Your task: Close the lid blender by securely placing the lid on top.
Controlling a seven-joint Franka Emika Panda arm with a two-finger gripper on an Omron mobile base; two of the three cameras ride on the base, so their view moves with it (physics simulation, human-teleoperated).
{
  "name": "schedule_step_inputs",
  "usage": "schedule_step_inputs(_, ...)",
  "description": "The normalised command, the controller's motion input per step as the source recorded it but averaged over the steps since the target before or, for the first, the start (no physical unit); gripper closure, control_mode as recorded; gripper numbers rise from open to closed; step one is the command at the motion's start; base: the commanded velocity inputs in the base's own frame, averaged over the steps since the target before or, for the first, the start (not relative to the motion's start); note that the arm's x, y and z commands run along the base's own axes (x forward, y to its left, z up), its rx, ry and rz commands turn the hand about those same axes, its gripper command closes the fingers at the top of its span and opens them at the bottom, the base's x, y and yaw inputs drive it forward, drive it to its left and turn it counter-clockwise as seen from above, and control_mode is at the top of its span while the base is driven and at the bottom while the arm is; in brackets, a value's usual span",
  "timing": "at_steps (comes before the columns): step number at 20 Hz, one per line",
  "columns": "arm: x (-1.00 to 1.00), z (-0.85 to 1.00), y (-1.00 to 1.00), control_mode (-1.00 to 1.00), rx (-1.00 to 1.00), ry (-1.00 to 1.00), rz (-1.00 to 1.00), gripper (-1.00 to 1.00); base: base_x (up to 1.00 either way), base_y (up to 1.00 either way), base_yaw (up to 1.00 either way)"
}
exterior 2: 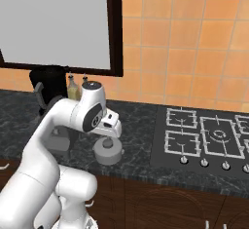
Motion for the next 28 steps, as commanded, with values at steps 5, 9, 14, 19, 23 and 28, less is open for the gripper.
schedule_step_inputs(5, 0.09, -0.17, -0.01, -1.00, 0.00, 0.00, 0.00, -1.00, 0.00, 0.00, 0.00)
schedule_step_inputs(9, 0.17, -0.28, -0.01, -1.00, 0.00, 0.00, 0.00, -1.00, 0.00, 0.00, 0.00)
schedule_step_inputs(14, 0.22, -0.21, 0.00, -1.00, 0.00, 0.00, 0.03, -1.00, 0.00, 0.00, 0.00)
schedule_step_inputs(19, 0.24, -0.22, -0.01, -1.00, 0.00, 0.00, 0.03, -1.00, 0.00, 0.00, 0.00)
schedule_step_inputs(23, 0.22, -0.20, -0.01, -1.00, 0.00, 0.00, 0.02, -1.00, 0.00, 0.00, 0.00)
schedule_step_inputs(28, 0.20, -0.19, -0.02, -1.00, 0.00, 0.00, 0.02, -1.00, 0.00, 0.00, 0.00)
